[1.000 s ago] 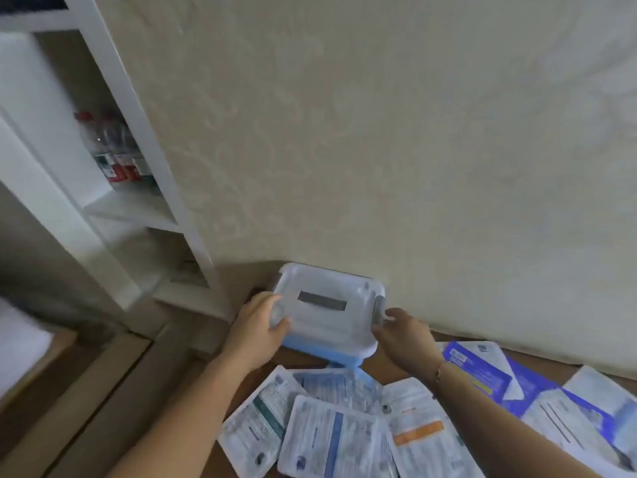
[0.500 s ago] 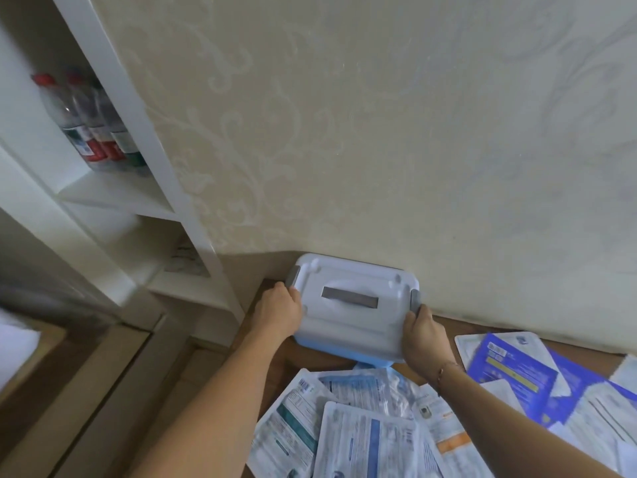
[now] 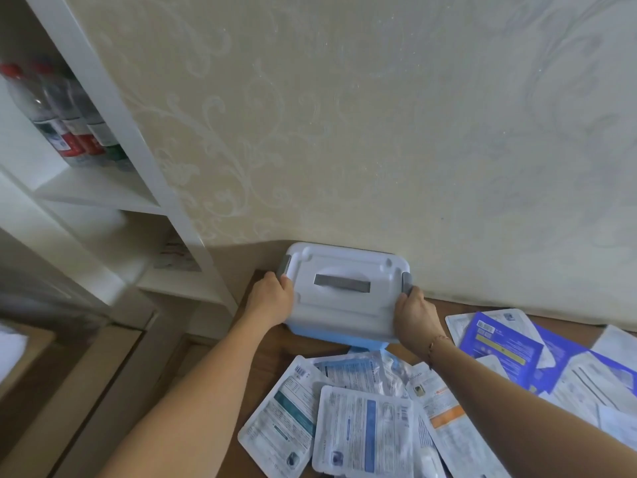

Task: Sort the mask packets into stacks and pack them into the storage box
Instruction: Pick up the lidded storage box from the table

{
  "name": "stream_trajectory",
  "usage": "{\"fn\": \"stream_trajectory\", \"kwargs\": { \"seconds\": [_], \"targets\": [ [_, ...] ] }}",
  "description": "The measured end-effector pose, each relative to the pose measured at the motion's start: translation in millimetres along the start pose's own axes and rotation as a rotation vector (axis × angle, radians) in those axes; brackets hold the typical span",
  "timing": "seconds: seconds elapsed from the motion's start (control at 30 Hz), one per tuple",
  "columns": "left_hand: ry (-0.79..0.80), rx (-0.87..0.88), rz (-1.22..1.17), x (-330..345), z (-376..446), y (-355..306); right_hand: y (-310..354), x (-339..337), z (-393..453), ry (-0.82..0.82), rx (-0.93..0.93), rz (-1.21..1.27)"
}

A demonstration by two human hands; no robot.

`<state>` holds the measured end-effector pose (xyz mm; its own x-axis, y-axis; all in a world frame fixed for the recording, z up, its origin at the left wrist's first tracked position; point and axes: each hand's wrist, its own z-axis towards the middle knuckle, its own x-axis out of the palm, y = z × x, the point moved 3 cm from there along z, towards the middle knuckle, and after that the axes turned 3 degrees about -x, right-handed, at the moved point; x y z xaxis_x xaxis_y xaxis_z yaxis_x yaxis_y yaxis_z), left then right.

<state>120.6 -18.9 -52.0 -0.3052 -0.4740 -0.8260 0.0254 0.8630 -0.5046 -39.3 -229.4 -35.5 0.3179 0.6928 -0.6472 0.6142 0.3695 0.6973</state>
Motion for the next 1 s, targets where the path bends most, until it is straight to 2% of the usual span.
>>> {"fn": "stream_trajectory", "kwargs": {
  "seconds": [0.1,0.2,0.27,0.4,0.47,0.6,0.83,1.0],
  "targets": [
    [-0.038,0.015,-0.041,-9,-17,-7,-2,-17,-8,-0.048,-0.052,-0.041],
    [-0.039,0.111,-0.157,-16,-57,-26,-23,-52,-35,-0.105,-0.129,-0.113],
    [0.045,0.183,-0.25,-8,-98,-40,-53,-85,-69,-0.144,-0.109,-0.105],
    [0.363,0.303,-0.342,46,-199,-65,-135,-150,-159,-0.226,-0.011,-0.099],
    [0.429,0.325,-0.374,77,-247,-75,-176,-173,-204,-0.243,0.048,-0.069],
    [0.361,0.352,-0.387,128,-324,-87,-241,-201,-269,-0.305,0.102,0.033],
    [0.33,0.336,-0.223,191,-400,-89,-324,-224,-311,-0.377,0.176,0.185],
    [0.285,0.326,-0.117,210,-424,-95,-356,-238,-317,-0.36,0.161,0.1]
  ]
}}
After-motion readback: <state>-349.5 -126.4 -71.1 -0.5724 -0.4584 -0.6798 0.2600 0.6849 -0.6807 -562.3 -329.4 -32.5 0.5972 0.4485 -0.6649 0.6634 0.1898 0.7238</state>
